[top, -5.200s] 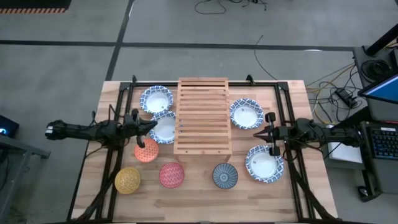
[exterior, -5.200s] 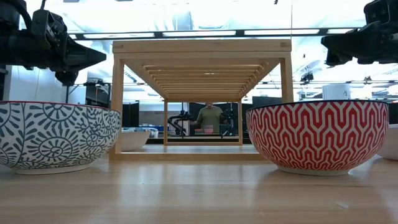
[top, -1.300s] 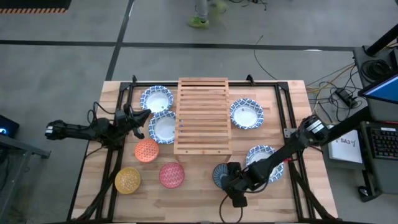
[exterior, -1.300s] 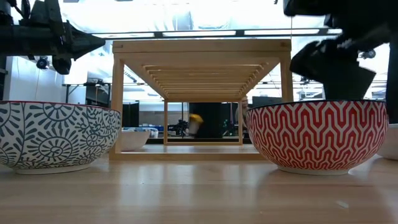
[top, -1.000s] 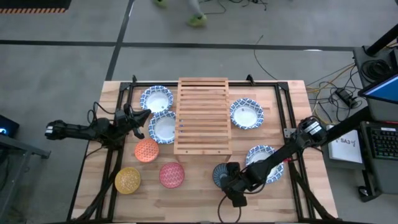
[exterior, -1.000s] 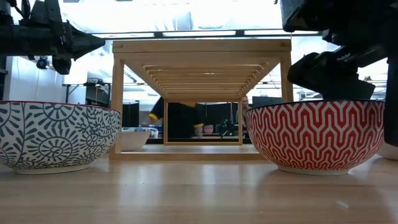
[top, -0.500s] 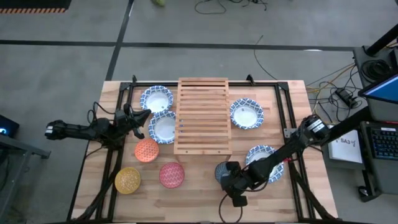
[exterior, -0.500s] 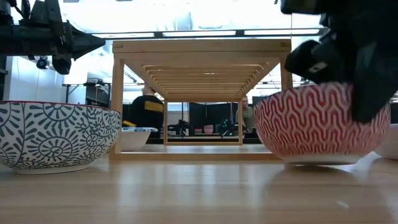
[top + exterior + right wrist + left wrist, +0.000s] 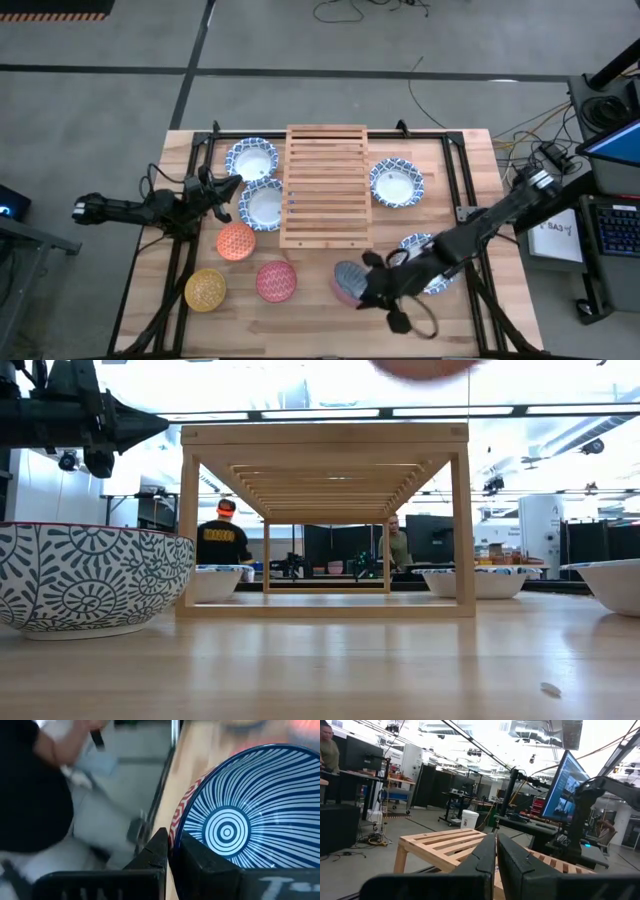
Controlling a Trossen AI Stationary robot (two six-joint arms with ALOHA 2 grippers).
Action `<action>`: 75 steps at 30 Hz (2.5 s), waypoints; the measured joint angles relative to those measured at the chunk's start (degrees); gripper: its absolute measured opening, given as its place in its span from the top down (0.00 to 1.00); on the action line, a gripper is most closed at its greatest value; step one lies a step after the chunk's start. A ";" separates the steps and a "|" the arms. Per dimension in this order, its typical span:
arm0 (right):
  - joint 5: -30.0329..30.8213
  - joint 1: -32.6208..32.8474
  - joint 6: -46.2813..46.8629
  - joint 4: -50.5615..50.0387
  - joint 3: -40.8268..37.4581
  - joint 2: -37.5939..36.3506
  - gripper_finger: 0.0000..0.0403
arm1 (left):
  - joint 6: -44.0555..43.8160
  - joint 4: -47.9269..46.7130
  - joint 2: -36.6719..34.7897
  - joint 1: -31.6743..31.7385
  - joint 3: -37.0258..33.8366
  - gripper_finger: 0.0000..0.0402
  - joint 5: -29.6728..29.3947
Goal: Place and stack bowls onto a shelf
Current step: Put the blue bowl on the shelf
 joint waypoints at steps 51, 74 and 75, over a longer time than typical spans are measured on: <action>5.52 -46.85 -45.62 -55.06 52.58 29.08 0.97 | 19.10 13.07 -0.37 0.02 0.00 1.00 -4.50; 2.28 -49.25 -43.61 -56.48 53.09 31.16 0.89 | 19.08 13.05 -0.37 0.02 0.00 1.00 -4.50; 2.32 -49.25 -43.44 -56.47 53.09 31.12 0.87 | 19.08 13.05 -0.37 0.02 0.00 1.00 -4.50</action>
